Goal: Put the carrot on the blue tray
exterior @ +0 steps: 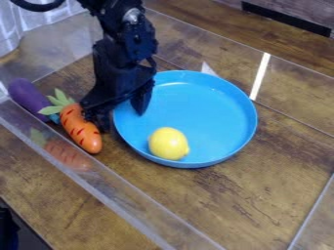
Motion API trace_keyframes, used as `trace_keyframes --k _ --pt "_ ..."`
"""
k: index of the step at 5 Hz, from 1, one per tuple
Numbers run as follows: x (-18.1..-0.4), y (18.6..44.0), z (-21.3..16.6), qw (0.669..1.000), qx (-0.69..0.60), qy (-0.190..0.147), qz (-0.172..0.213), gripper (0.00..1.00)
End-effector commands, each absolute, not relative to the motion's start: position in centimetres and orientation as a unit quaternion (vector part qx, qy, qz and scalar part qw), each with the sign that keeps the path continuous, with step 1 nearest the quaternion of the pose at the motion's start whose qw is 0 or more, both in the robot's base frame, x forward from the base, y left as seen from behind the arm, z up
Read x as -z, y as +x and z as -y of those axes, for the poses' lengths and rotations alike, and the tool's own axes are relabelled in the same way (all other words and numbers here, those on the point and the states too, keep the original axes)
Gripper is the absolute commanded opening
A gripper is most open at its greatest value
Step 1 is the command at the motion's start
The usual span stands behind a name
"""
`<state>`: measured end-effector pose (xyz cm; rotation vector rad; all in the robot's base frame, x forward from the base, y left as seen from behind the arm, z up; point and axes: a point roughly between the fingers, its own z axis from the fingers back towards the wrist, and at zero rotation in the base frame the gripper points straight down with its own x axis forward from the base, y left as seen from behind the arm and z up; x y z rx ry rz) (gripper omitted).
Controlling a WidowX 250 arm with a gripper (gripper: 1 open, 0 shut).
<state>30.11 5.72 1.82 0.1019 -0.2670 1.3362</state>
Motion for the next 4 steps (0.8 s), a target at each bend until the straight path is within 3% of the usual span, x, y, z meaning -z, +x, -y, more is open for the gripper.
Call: trace_keyframes --k 1,4 --pt "-1.4 28.8 -4.2 0.755 -0.645 0.052 0.106 1.0" --pt "-1.5 27.7 -3.5 0.71 -0.695 0.06 0.094 1.0"
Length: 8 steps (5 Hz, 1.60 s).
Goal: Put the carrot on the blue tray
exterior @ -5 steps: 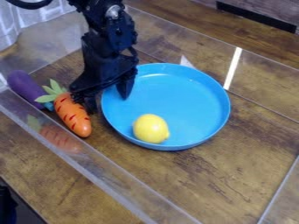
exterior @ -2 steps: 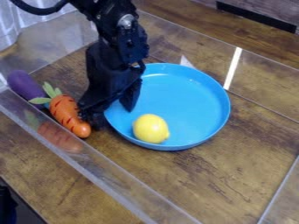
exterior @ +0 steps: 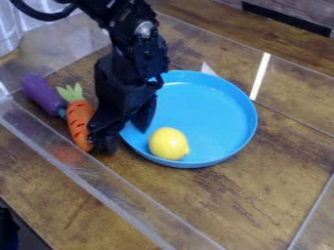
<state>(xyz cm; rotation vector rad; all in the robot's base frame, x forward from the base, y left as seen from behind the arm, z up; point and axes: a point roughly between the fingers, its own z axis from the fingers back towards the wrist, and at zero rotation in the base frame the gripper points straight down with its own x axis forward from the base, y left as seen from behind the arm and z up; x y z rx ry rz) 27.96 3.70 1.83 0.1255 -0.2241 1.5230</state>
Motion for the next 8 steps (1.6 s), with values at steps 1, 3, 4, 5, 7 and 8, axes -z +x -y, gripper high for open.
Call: trace_keyframes --k 1,3,4,5,7,8 --pt "-1.5 27.9 -3.7 0.698 -0.707 0.061 0.091 1.0" --pt "-1.6 26.6 -2.8 0.67 -0.734 0.068 0.088 1.0" --pt "-1.7 27.0 -2.4 0.671 -0.734 0.068 0.086 1.0" --pt "-1.8 27.4 -1.9 0.67 -0.734 0.068 0.084 1.0" --pt "-1.8 28.1 -1.2 0.661 -0.743 0.067 0.08 1.0" --pt "-1.8 28.3 -0.9 0.653 -0.751 0.066 0.078 1.0"
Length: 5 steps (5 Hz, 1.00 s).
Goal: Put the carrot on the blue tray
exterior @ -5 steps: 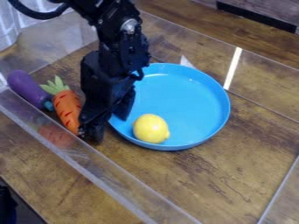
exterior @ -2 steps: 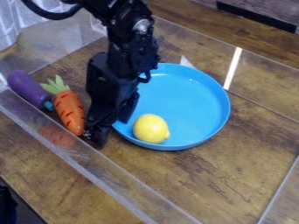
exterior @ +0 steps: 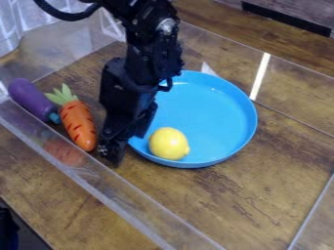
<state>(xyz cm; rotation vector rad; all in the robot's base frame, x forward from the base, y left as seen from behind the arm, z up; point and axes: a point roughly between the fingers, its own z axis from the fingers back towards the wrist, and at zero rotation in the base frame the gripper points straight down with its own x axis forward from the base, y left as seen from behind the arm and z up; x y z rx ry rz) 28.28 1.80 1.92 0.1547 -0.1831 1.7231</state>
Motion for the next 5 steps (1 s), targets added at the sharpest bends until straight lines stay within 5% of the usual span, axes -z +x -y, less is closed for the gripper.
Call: trace_keyframes --k 1,4,5 --pt "-1.9 28.8 -1.6 0.633 -0.768 0.067 0.075 1.0" --pt "-1.7 29.6 -1.2 0.617 -0.781 0.065 0.073 1.0" --pt "-1.7 29.7 -0.7 0.621 -0.778 0.064 0.073 0.0"
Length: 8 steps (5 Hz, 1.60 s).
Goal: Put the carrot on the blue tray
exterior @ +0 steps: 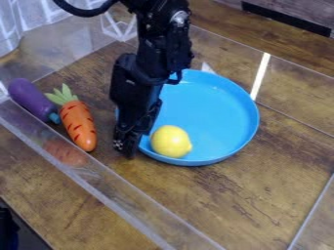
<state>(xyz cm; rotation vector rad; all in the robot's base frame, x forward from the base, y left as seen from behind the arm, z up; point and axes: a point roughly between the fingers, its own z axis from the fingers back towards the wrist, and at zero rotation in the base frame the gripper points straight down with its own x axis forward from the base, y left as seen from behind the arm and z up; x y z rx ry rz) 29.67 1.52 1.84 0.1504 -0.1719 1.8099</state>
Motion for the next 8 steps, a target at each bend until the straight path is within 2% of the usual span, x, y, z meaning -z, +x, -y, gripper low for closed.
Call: trace_keyframes --k 1,2,3,5,7,8 --pt "-1.7 29.5 -1.0 0.628 -0.772 0.063 0.074 1.0" --pt "-1.7 29.4 -0.5 0.603 -0.792 0.065 0.073 0.0" --pt "-1.7 29.3 0.1 0.579 -0.81 0.067 0.072 0.0" --pt "-2.2 30.1 0.2 0.619 -0.779 0.062 0.074 0.0" --pt "-3.1 29.7 1.0 0.604 -0.791 0.063 0.071 0.0" --pt "-2.5 29.9 2.4 0.619 -0.78 0.061 0.072 0.0"
